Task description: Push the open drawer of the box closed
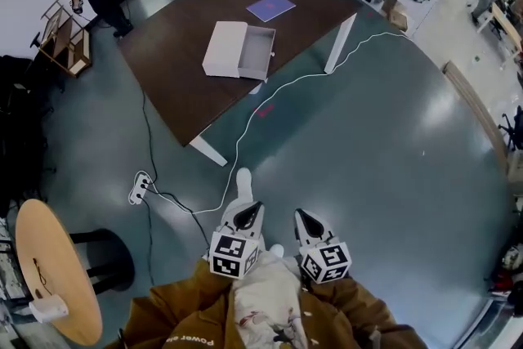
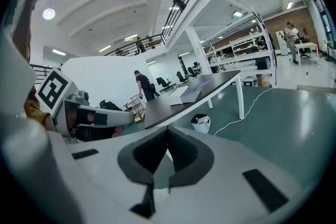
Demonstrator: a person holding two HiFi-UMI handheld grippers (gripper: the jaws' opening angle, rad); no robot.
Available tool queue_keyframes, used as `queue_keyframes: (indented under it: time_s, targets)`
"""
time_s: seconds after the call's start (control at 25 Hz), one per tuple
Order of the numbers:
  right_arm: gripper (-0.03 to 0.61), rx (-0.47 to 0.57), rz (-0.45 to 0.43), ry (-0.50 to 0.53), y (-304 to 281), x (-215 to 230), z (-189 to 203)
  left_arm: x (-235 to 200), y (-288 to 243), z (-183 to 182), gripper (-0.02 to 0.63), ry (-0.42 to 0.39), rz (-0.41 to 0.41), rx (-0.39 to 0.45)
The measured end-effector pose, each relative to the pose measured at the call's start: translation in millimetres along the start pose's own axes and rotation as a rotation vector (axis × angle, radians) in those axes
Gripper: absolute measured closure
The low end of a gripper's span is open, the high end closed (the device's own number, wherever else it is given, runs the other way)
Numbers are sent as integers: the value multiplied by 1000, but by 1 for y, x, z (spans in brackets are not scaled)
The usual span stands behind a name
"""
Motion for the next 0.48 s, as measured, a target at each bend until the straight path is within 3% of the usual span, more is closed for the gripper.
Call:
queue_keyframes:
  time_s: [0.48]
  targets:
    - [572, -90, 95, 39, -227, -8, -117, -227, -104, -100, 607, 80, 43, -32]
Point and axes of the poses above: the fingertips, and each gripper's own axes: y backward along the fingers, x to its right, z out of its underside, the point moved 9 cm from there along y, backward along the fingers, and after that the axes turned 11 degrees about -y, right-handed, at the moved point
